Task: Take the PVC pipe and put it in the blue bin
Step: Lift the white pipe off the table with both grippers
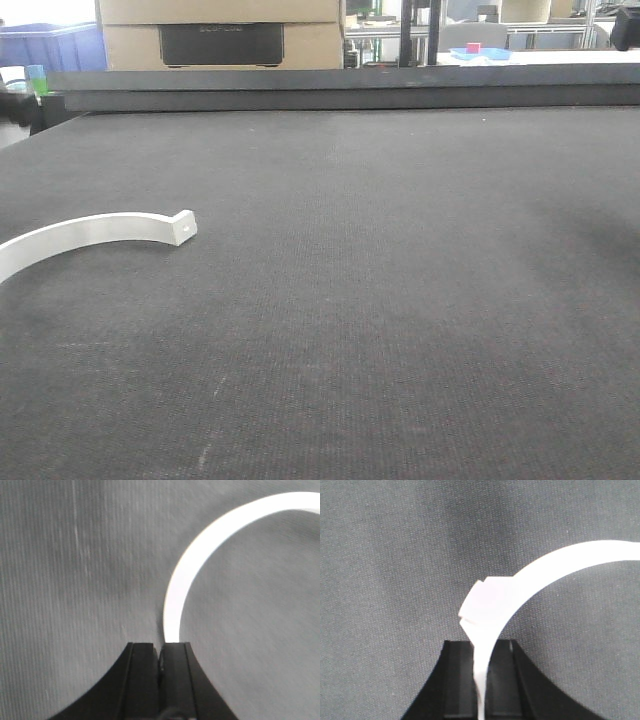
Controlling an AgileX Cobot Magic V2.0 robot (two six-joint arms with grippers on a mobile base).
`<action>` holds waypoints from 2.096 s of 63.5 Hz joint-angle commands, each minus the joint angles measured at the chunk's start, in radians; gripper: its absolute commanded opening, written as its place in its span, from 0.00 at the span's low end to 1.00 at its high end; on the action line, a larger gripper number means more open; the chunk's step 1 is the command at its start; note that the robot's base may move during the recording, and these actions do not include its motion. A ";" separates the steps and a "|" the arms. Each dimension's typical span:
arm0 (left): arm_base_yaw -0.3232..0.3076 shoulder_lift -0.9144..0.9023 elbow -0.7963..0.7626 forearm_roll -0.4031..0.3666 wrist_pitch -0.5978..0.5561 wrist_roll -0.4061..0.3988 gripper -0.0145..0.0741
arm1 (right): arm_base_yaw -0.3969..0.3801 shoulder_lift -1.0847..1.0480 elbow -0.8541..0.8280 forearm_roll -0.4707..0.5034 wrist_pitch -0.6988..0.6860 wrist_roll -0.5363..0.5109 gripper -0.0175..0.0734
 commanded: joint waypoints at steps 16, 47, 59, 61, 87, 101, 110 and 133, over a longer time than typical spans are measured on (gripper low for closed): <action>-0.031 0.085 -0.010 0.018 -0.056 0.003 0.47 | -0.003 -0.012 -0.008 -0.009 -0.012 -0.010 0.01; -0.031 0.149 -0.010 0.016 -0.036 0.003 0.09 | -0.003 -0.012 -0.008 -0.009 -0.020 -0.010 0.01; -0.031 0.097 -0.023 0.012 0.039 0.003 0.04 | -0.003 -0.049 -0.050 -0.009 0.053 -0.064 0.01; -0.031 0.076 -0.023 0.005 0.044 0.003 0.04 | -0.003 -0.062 -0.065 -0.009 0.067 -0.076 0.01; -0.031 -0.354 0.029 -0.177 -0.205 0.003 0.04 | -0.002 -0.320 -0.049 -0.015 -0.068 -0.150 0.01; -0.031 -0.563 0.200 -0.177 -0.476 0.003 0.04 | -0.002 -0.528 0.154 -0.015 -0.395 -0.177 0.01; -0.031 -0.692 0.343 -0.177 -0.656 0.003 0.04 | -0.002 -0.665 0.297 -0.015 -0.522 -0.188 0.01; 0.011 -0.958 0.529 -0.066 -0.822 0.003 0.04 | -0.002 -0.974 0.438 -0.015 -0.597 -0.192 0.01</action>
